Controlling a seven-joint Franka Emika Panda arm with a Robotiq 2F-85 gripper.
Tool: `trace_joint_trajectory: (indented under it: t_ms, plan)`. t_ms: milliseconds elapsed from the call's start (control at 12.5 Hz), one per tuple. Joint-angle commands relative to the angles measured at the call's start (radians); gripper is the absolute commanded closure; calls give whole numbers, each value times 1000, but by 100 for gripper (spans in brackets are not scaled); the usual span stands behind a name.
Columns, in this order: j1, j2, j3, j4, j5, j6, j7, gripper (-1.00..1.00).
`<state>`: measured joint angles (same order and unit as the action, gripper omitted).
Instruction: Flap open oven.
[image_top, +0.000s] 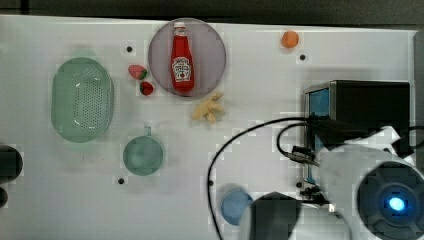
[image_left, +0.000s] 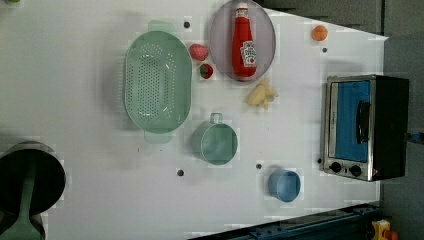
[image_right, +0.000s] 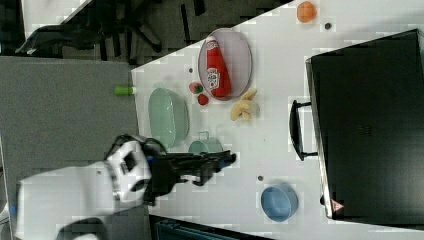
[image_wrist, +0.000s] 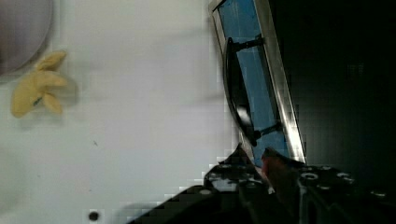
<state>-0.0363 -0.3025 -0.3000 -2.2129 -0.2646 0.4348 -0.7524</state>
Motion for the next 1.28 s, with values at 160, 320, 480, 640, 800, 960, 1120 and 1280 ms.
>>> trace_joint_trajectory:
  t_ms: [160, 320, 480, 640, 800, 960, 1120, 1280]
  plan:
    - [-8, 77, -81, -37, -2, 132, -222, 65]
    - [-9, 145, -102, -37, -2, 205, -258, 65]
    - [-10, 213, -116, -37, 0, 282, -272, 65]
    - [-11, 274, -126, -38, 2, 324, -272, 65]
    - [-14, 327, -131, -37, 5, 337, -272, 65]
    - [-16, 374, -132, -38, 5, 367, -272, 65]
    - [-19, 413, -133, -38, 7, 410, -272, 65]
    - [-18, 438, -132, -42, 25, 438, -272, 65]
